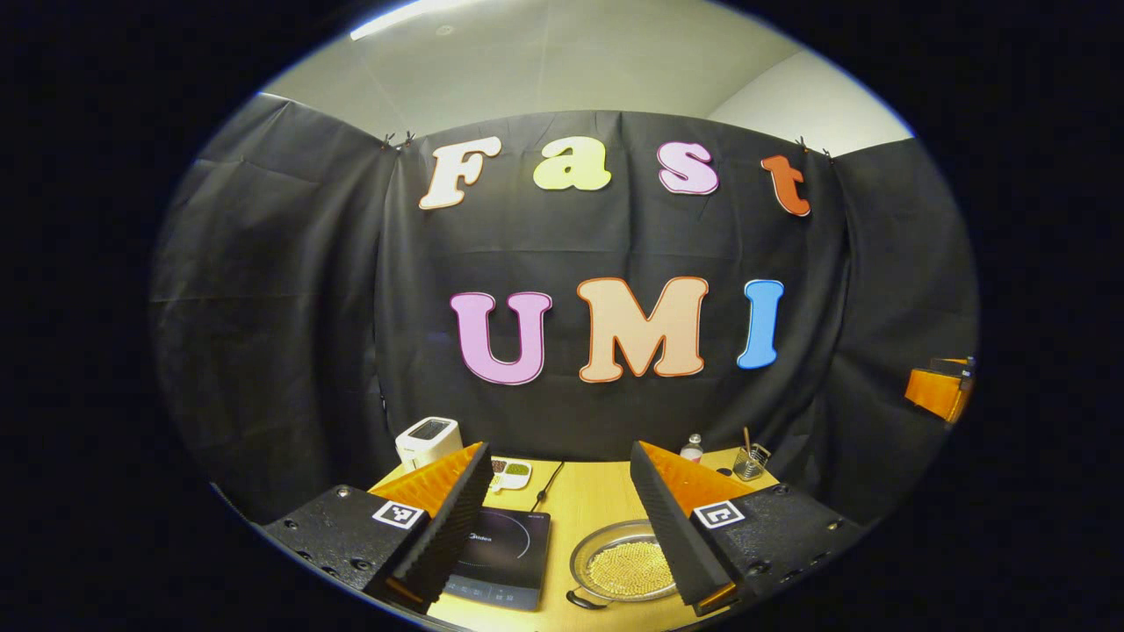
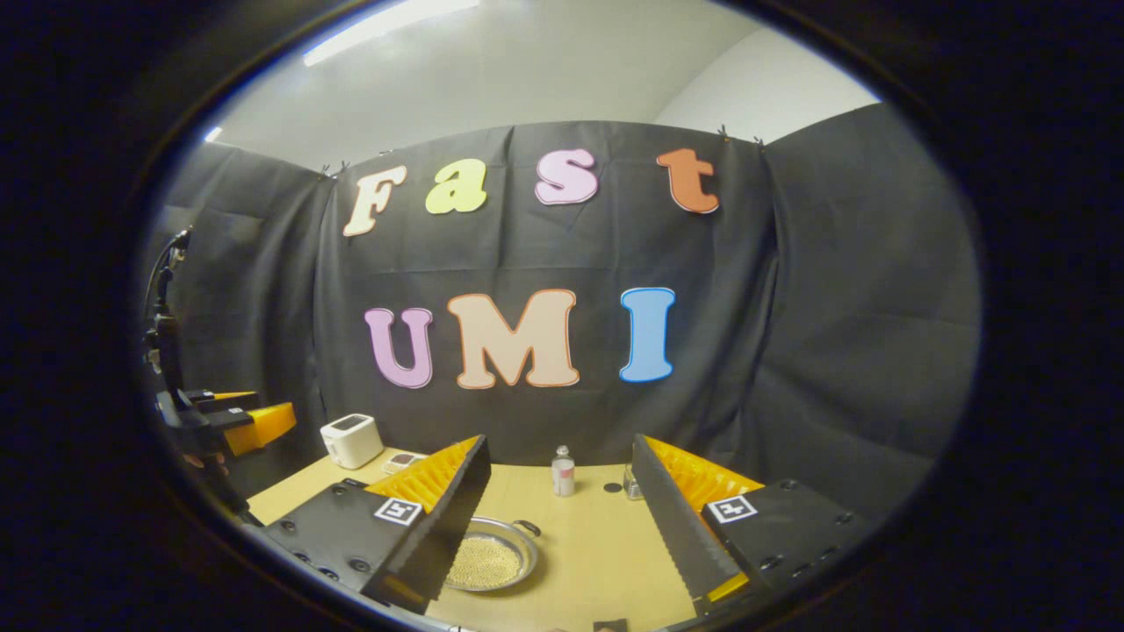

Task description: First push the handle of the pot to place it horizontally, then grasp the pot with both hands and set it on the induction cooktop.

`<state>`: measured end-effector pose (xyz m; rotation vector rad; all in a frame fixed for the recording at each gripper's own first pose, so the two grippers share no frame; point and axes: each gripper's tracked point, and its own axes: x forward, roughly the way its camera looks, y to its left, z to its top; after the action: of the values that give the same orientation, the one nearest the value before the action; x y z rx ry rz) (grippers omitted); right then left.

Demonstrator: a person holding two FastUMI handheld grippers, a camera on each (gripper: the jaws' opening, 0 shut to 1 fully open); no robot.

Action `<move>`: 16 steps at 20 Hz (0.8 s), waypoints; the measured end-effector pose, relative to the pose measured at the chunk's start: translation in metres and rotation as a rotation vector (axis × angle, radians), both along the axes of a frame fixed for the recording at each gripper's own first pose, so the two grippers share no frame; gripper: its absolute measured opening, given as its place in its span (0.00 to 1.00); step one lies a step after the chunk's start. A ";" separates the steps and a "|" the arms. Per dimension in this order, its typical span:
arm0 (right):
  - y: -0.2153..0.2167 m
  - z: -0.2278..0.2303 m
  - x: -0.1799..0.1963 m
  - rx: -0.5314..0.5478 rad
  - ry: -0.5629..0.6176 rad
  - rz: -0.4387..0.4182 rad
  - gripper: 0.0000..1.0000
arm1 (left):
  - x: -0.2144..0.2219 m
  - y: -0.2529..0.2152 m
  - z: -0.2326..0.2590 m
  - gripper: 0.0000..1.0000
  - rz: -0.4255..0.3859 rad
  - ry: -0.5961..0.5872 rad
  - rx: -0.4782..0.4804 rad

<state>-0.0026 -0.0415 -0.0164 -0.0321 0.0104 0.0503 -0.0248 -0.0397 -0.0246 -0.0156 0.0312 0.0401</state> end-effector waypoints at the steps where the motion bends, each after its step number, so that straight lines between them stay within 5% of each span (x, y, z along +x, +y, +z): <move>1: -0.003 0.000 0.000 0.001 -0.005 0.002 0.99 | -0.003 -0.001 -0.001 0.92 0.007 0.003 -0.003; 9: -0.012 -0.010 -0.002 0.003 0.000 0.085 1.00 | -0.027 -0.010 -0.009 0.92 0.076 0.007 -0.024; 16: -0.027 -0.019 0.000 0.007 0.003 0.104 0.20 | -0.030 -0.017 -0.016 0.96 0.113 0.014 -0.005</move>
<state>-0.0029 -0.0688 -0.0354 -0.0259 0.0119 0.1547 -0.0550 -0.0566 -0.0406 -0.0216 0.0444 0.1527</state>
